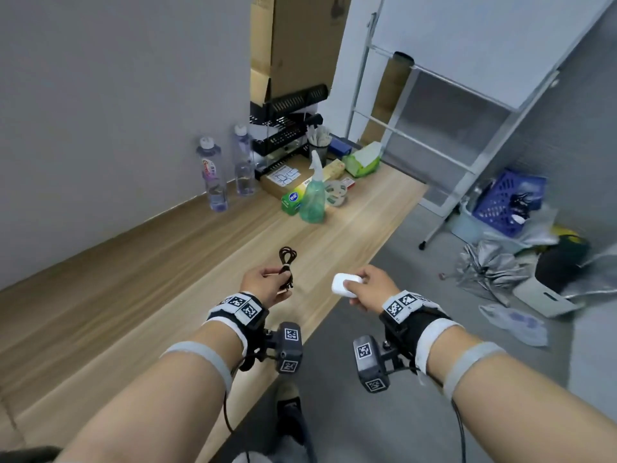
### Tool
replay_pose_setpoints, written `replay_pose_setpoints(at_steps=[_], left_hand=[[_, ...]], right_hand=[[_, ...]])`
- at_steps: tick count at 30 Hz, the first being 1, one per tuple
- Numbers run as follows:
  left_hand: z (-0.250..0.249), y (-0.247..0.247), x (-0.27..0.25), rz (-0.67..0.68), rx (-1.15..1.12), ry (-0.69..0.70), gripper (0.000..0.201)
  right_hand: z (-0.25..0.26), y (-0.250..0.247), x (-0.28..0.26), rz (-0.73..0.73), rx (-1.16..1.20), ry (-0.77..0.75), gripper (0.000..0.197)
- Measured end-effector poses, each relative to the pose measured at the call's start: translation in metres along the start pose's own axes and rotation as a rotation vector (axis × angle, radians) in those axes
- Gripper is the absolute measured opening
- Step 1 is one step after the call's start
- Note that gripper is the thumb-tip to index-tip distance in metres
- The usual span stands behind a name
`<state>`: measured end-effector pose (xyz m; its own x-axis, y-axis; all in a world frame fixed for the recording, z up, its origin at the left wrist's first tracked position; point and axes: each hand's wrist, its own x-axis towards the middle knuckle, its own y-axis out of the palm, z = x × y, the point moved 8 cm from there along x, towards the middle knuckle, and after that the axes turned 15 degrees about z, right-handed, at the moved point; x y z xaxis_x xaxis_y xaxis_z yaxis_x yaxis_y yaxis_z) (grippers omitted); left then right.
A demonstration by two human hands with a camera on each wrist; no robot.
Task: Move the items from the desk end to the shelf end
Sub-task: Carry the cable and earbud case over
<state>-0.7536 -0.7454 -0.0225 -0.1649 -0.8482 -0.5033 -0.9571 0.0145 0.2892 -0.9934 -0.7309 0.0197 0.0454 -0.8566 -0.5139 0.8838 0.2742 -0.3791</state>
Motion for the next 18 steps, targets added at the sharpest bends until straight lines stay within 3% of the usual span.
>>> replay_pose_setpoints(at_steps=[6, 12, 18], left_hand=[[-0.008, 0.069, 0.100, 0.100, -0.028, -0.122, 0.009], [-0.028, 0.142, 0.178, 0.213, 0.046, -0.226, 0.007], [-0.046, 0.192, 0.272, 0.149, 0.301, -0.207, 0.009]], right_hand=[[0.012, -0.093, 0.096, -0.010, -0.150, 0.062, 0.015], [-0.009, -0.177, 0.161, -0.028, -0.113, 0.137, 0.013], [-0.029, -0.257, 0.268, 0.044, -0.149, 0.206, 0.019]])
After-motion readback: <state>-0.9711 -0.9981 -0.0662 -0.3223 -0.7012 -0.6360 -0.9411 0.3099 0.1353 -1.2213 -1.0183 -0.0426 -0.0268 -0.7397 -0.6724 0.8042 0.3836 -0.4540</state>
